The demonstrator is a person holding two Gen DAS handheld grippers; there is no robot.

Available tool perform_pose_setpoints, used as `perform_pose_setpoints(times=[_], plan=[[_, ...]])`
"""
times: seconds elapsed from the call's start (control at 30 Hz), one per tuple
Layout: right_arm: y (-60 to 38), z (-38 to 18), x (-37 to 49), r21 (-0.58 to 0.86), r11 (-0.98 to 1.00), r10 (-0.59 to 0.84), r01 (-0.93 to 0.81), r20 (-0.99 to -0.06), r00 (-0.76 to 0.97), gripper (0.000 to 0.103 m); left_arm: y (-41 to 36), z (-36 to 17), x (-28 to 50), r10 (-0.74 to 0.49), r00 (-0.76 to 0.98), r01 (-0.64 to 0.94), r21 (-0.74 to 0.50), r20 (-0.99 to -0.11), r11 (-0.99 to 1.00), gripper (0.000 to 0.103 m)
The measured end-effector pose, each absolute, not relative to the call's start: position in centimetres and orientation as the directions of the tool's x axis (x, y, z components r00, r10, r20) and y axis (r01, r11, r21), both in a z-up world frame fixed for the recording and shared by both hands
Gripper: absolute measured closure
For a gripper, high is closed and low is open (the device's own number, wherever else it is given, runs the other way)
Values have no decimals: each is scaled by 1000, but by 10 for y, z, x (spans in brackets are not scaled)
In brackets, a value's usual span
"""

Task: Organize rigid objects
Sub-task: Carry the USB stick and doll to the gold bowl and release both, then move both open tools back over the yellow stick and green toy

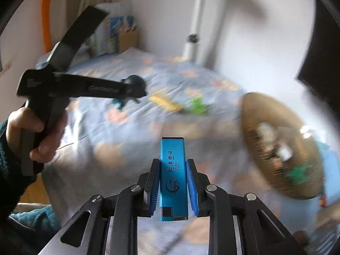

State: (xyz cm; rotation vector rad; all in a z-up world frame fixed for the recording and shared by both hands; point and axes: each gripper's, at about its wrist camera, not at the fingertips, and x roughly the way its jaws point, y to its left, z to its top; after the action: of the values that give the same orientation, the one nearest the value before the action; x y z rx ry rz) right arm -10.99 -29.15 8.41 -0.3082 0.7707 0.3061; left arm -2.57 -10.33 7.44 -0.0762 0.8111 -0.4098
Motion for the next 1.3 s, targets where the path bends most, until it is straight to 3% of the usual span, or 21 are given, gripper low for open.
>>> perform_pose_setpoints(times=[0.17, 0.37, 0.7, 0.77, 0.8, 0.87, 1.07, 1.2, 1.27, 1.3], plan=[[-351, 120, -91, -216, 950, 28, -226, -660, 750, 79, -161, 106, -10, -451, 624, 409, -226, -637, 884, 67], [-417, 153, -68, -186, 981, -69, -61, -619, 782, 79, -234, 110, 2, -538, 570, 522, -232, -621, 821, 67], [-448, 117, -36, -143, 989, -81, -29, -707, 703, 80, -289, 71, 12, -527, 489, 551, -222, -695, 805, 66], [-452, 111, -33, -126, 992, -75, -23, -718, 692, 80, -285, 77, 11, -542, 499, 544, -242, -676, 804, 54], [-455, 110, -30, -113, 993, -74, -12, -721, 689, 78, -282, 81, 12, -546, 502, 542, -248, -670, 803, 40], [-463, 113, -28, -96, 995, -90, 29, -726, 682, 76, -263, 98, 8, -555, 545, 527, -258, -628, 810, 29], [-464, 144, -57, -63, 997, -79, 49, -676, 732, 73, -188, 134, -7, -516, 649, 442, -275, -560, 854, 29], [-428, 158, -77, -80, 997, -48, -5, -640, 767, 47, -128, 135, -22, -435, 698, 335, -277, -569, 901, 29], [-405, 161, -86, -83, 995, -11, -53, -623, 782, 47, -106, 129, -27, -415, 704, 302, -287, -576, 909, 28], [-391, 160, -90, -87, 993, 13, -85, -618, 786, 46, -90, 122, -30, -410, 700, 283, -299, -585, 911, 23]])
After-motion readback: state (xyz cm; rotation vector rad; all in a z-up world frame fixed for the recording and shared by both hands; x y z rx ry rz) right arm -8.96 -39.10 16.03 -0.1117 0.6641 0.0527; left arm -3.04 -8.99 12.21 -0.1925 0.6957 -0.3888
